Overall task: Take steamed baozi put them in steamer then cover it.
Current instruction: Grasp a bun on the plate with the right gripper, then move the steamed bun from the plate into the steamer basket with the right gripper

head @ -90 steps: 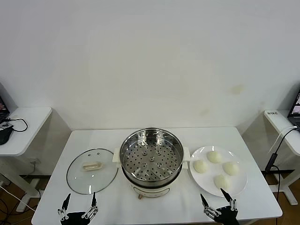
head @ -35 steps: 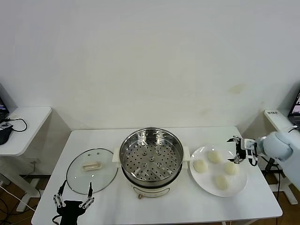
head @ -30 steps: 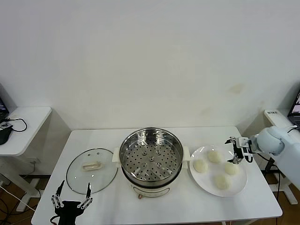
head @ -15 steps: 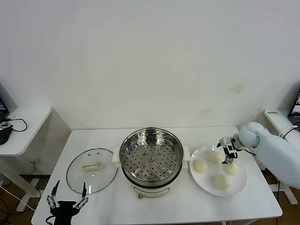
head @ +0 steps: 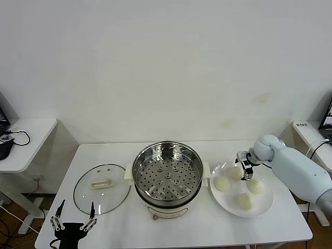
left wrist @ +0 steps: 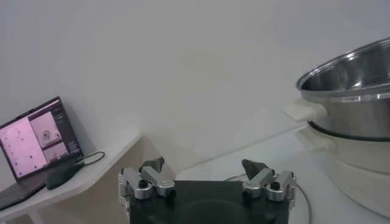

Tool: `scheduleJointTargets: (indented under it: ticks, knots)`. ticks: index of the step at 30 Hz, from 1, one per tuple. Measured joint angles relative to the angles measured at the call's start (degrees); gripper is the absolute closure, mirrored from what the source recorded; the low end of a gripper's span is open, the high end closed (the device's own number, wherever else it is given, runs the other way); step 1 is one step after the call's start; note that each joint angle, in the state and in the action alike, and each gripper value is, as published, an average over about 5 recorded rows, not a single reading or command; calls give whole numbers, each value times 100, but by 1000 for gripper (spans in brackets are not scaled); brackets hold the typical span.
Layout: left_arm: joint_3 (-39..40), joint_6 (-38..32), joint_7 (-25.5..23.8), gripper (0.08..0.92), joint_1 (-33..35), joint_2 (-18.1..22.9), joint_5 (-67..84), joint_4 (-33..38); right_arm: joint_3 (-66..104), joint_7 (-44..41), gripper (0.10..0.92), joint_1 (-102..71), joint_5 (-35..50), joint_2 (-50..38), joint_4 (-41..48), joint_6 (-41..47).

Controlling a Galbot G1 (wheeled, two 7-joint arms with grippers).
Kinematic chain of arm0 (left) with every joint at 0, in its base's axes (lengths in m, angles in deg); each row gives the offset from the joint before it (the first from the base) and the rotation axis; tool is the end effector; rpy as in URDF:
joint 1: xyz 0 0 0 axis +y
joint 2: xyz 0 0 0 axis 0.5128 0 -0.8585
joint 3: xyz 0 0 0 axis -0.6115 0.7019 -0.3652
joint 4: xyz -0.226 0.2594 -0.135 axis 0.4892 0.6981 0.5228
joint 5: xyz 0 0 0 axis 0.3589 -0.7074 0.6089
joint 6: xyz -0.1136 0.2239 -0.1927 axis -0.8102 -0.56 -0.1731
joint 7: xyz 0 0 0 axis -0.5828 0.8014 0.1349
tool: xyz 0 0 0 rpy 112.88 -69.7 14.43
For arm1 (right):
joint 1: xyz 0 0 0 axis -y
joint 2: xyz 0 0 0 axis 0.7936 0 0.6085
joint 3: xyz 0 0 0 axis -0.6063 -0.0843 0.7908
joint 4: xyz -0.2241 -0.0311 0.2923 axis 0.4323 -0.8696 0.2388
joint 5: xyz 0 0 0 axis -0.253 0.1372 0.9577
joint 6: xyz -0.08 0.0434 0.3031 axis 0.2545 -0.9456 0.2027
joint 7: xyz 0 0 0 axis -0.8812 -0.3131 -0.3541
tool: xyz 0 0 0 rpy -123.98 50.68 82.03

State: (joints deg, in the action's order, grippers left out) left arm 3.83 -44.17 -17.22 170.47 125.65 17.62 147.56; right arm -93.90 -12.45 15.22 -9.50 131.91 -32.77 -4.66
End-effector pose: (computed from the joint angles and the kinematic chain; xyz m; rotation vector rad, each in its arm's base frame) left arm 0.0326 0.0629 -0.2997 0.2353 -2.9122 -0.6298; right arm 0.5127 -0.1877 -0.2451 1.1779 -1.3562 1.5070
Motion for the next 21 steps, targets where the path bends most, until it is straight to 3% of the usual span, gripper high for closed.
scheduleJointTargets:
  ticks: [10,21]
  knots:
    - [-4,-15,6,177,5,-4,-2,8,7,25,396,-38,-34,83,87,8]
    - [14,-24,9,177,16,-4,-5,43,-200,-93,398,241,234,-140,-202,82]
